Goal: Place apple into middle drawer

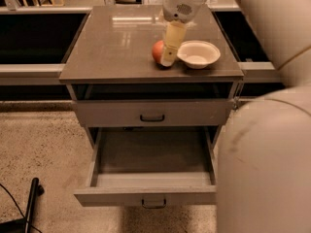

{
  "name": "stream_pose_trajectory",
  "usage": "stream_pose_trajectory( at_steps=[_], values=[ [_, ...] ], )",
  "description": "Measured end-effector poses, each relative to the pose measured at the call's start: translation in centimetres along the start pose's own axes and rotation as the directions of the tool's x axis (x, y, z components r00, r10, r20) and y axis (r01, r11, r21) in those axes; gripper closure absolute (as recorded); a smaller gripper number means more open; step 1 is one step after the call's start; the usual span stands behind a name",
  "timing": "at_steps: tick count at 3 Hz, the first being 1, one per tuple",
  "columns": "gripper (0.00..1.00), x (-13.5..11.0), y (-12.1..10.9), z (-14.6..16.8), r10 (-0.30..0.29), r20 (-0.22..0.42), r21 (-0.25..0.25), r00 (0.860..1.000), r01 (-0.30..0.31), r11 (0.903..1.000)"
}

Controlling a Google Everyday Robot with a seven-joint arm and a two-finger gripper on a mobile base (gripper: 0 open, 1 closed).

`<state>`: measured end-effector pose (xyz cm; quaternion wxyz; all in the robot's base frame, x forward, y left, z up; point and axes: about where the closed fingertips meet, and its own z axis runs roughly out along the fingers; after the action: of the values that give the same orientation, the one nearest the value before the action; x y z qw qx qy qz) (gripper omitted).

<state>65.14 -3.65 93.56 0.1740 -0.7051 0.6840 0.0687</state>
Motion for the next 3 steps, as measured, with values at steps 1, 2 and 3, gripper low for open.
stream_pose_trajectory(
  at_steps=[1,2,3],
  values=[
    [0.0,-2.0,-4.4,1.9,0.01,0.046,0.037,0.999,-0.011,0.9992],
    [0.0,-2.3,-6.9,3.0,0.013,0.058,0.077,0.998,-0.017,0.9969],
    [0.0,-1.1,-8.4,4.3,0.035,0.031,0.093,0.999,-0.038,0.995]
  ],
)
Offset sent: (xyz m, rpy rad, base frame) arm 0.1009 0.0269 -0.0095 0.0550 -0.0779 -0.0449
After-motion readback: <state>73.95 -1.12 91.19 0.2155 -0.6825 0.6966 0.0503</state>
